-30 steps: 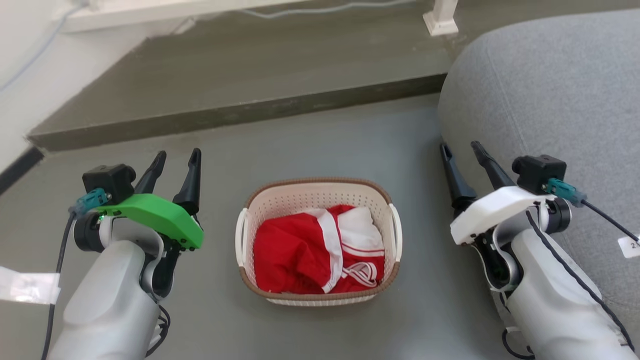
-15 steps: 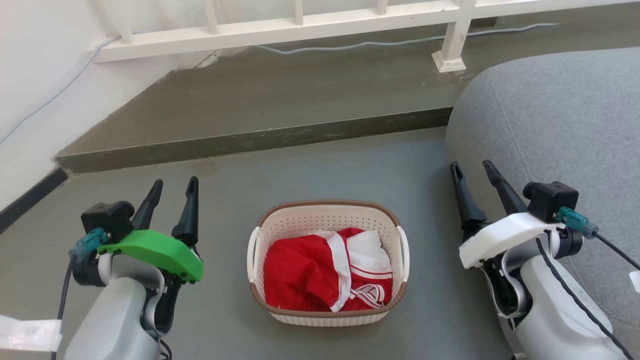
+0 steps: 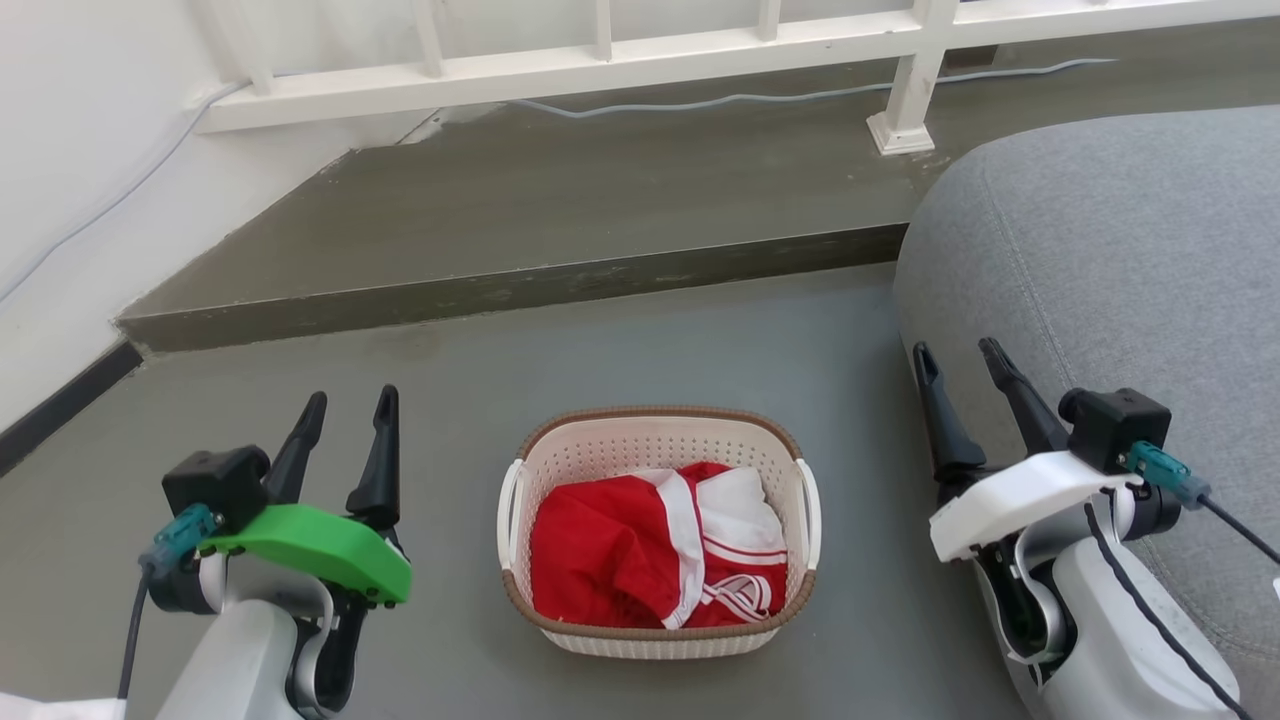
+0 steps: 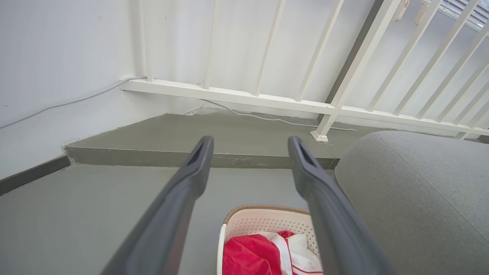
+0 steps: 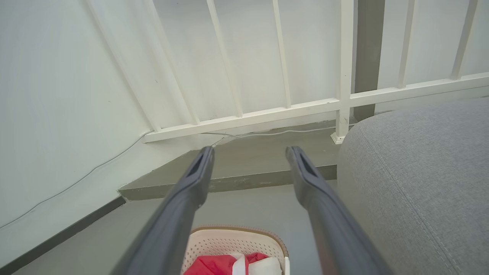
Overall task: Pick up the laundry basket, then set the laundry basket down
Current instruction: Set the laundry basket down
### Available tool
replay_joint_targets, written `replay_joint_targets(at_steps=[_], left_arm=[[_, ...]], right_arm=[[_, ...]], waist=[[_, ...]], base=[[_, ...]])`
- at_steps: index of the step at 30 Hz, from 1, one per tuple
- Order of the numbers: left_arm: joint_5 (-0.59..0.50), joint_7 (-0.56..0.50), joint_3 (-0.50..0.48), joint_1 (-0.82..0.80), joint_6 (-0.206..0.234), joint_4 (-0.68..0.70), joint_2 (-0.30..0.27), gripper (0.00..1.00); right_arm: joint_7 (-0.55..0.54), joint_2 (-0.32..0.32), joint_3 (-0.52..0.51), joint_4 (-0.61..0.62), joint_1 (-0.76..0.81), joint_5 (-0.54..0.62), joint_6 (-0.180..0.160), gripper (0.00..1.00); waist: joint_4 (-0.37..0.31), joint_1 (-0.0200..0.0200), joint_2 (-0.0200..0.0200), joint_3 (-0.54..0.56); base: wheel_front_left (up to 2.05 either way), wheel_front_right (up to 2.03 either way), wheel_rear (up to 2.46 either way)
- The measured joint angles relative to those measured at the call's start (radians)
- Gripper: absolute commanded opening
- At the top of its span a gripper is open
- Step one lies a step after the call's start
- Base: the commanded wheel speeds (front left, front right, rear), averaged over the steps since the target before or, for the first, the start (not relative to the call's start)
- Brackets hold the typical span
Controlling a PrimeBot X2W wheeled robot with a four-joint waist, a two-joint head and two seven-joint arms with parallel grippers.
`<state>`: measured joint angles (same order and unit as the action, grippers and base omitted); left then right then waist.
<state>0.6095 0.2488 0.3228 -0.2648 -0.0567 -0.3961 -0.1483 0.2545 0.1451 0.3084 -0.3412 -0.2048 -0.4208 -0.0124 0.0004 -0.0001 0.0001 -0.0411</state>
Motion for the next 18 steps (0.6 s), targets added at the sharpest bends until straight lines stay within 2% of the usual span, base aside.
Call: replay_joint_targets(at_steps=[18], left_arm=[[-0.054, 0.000, -0.033, 0.079, 0.009, 0.082, 0.017, 1.00]], right_arm=[[0.000, 0.005, -0.013, 0.044, 0.055, 0.026, -0.008, 1.00]], waist=[[-0.013, 0.0000, 0.0000, 0.006]], base=[[0.00, 0.00, 0.00]])
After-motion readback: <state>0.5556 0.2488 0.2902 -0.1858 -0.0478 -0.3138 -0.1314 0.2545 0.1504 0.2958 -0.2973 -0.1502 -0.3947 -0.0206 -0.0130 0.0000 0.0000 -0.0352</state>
